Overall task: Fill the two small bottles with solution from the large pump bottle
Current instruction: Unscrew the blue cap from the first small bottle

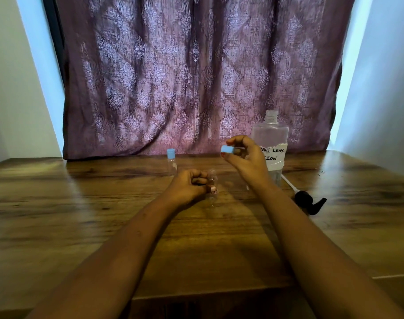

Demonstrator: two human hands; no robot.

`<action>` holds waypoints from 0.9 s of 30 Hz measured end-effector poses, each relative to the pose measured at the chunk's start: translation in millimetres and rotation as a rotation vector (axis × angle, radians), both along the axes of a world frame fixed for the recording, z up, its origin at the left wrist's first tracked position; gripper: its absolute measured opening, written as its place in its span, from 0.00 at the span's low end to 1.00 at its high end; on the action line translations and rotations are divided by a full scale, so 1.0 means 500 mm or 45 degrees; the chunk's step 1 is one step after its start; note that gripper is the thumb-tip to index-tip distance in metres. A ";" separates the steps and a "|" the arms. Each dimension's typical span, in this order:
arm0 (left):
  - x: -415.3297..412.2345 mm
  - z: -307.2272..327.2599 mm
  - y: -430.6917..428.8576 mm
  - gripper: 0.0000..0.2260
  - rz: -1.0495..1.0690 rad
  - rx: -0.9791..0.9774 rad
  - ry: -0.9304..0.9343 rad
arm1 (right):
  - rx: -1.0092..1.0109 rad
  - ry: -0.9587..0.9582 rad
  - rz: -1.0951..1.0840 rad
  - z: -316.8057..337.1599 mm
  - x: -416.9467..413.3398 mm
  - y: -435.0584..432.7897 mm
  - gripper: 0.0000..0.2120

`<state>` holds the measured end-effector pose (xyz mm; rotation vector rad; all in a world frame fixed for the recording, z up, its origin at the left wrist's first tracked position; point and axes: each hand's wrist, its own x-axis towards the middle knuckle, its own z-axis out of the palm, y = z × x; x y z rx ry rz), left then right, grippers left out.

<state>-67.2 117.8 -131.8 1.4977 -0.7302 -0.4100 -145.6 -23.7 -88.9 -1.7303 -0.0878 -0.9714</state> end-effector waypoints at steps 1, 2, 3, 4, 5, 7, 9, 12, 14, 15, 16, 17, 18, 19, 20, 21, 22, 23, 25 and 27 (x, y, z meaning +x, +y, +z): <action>-0.001 0.000 0.000 0.12 0.003 0.002 -0.002 | 0.046 0.002 0.002 0.001 0.000 -0.005 0.14; -0.001 0.000 0.001 0.12 0.004 0.005 -0.003 | 0.059 0.028 -0.001 -0.001 0.000 -0.010 0.15; -0.001 0.000 0.002 0.12 -0.002 0.004 -0.007 | 0.038 0.072 -0.001 -0.002 0.002 -0.012 0.16; -0.002 -0.001 0.003 0.12 -0.011 0.003 -0.009 | -0.006 0.120 0.003 -0.004 0.002 -0.013 0.16; 0.000 -0.002 0.005 0.12 -0.018 0.006 -0.019 | -0.066 0.162 -0.005 -0.007 0.004 -0.012 0.14; 0.004 -0.003 0.008 0.12 -0.009 0.032 -0.035 | -0.174 0.216 -0.072 -0.014 0.009 -0.010 0.10; 0.005 -0.004 0.008 0.12 0.002 0.053 -0.046 | -0.258 0.266 -0.180 -0.023 0.014 -0.014 0.08; 0.006 -0.007 0.008 0.13 0.030 0.074 -0.056 | -0.422 0.400 -0.300 -0.039 0.019 -0.019 0.06; 0.011 -0.009 0.014 0.12 0.101 0.254 -0.278 | -0.469 0.534 -0.333 -0.051 0.024 -0.016 0.05; 0.013 -0.009 0.018 0.14 0.128 0.389 -0.442 | -0.472 0.602 -0.350 -0.057 0.026 -0.016 0.07; 0.014 -0.010 0.020 0.16 0.146 0.490 -0.556 | -0.462 0.669 -0.363 -0.063 0.029 -0.017 0.08; 0.012 -0.009 0.022 0.17 0.159 0.536 -0.599 | -0.450 0.727 -0.363 -0.067 0.029 -0.018 0.07; 0.011 -0.008 0.022 0.18 0.168 0.541 -0.609 | -0.444 0.773 -0.356 -0.070 0.029 -0.020 0.07; 0.012 -0.007 0.022 0.18 0.182 0.542 -0.617 | -0.447 0.808 -0.349 -0.072 0.028 -0.022 0.07; 0.011 -0.005 0.021 0.18 0.189 0.545 -0.628 | -0.454 0.836 -0.344 -0.072 0.027 -0.021 0.08; 0.012 -0.004 0.022 0.17 0.188 0.549 -0.636 | -0.455 0.853 -0.341 -0.072 0.026 -0.020 0.09; 0.012 -0.004 0.022 0.17 0.176 0.553 -0.646 | -0.443 0.858 -0.334 -0.072 0.025 -0.018 0.10; 0.012 -0.002 0.022 0.17 0.172 0.563 -0.652 | -0.420 0.860 -0.324 -0.072 0.026 -0.018 0.11; 0.012 -0.002 0.023 0.18 0.173 0.584 -0.650 | -0.383 0.877 -0.292 -0.075 0.028 -0.019 0.14; 0.012 0.000 0.025 0.22 0.185 0.597 -0.637 | -0.374 0.892 -0.248 -0.075 0.029 -0.020 0.19</action>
